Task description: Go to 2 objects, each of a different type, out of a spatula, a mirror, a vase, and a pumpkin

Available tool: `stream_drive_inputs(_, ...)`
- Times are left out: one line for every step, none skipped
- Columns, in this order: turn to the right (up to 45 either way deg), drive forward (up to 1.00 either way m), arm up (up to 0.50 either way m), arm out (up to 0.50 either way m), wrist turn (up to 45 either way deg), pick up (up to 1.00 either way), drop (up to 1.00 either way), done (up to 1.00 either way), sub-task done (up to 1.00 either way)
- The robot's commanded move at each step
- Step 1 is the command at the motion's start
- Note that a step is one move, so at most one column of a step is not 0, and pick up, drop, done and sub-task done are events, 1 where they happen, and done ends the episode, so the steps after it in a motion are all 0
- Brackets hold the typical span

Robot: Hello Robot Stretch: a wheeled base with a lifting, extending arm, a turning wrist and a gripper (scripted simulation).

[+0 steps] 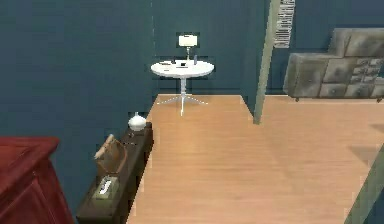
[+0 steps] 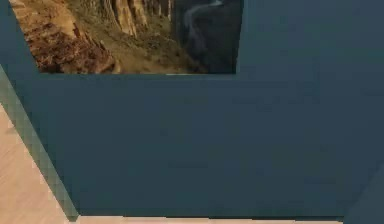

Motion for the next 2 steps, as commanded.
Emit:
stream_drive_inputs(0.0, 0.6, 0.0, 0.0, 0.0, 0.0, 0.0, 0.0, 0.0)
stream_drive_inputs(-9.0, 0.0, 0.0, 0.0, 0.0, 0.0, 0.0, 0.0, 0.0)
